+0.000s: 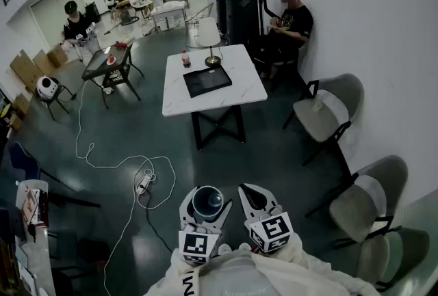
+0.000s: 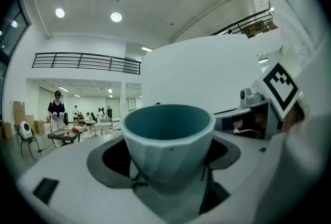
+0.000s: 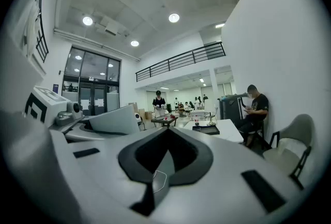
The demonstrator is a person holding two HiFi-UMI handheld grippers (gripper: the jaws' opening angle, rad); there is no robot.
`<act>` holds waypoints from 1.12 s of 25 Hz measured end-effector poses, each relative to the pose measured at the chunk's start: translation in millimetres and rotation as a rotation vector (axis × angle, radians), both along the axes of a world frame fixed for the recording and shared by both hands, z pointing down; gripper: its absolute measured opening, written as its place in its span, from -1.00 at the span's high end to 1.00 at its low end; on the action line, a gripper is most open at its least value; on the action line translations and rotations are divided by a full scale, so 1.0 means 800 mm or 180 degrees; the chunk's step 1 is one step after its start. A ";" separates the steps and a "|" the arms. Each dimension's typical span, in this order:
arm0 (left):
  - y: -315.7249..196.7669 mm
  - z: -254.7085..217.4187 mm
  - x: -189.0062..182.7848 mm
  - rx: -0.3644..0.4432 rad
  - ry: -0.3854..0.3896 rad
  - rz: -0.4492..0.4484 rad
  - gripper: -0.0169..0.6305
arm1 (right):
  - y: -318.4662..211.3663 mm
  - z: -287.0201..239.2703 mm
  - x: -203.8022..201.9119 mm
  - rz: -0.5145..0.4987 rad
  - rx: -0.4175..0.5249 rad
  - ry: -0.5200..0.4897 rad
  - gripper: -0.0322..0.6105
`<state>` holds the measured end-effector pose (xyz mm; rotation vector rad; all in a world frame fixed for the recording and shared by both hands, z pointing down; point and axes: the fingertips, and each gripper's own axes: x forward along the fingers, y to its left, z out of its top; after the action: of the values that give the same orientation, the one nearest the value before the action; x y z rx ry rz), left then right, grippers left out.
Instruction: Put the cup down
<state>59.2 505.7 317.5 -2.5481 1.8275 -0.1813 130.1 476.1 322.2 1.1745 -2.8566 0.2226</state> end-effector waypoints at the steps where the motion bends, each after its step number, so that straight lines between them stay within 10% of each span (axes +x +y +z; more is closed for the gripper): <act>1: 0.000 0.001 0.000 -0.0003 0.0003 -0.0003 -0.29 | 0.000 0.001 -0.001 -0.0004 -0.0006 0.0001 0.88; 28: -0.022 0.006 0.052 0.0023 -0.0016 -0.0022 -0.29 | -0.021 0.003 0.054 -0.0033 0.0054 -0.0061 0.88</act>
<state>101.0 488.1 322.3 -2.5346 1.8320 -0.1806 173.0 459.2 324.3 1.1665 -2.8861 0.2106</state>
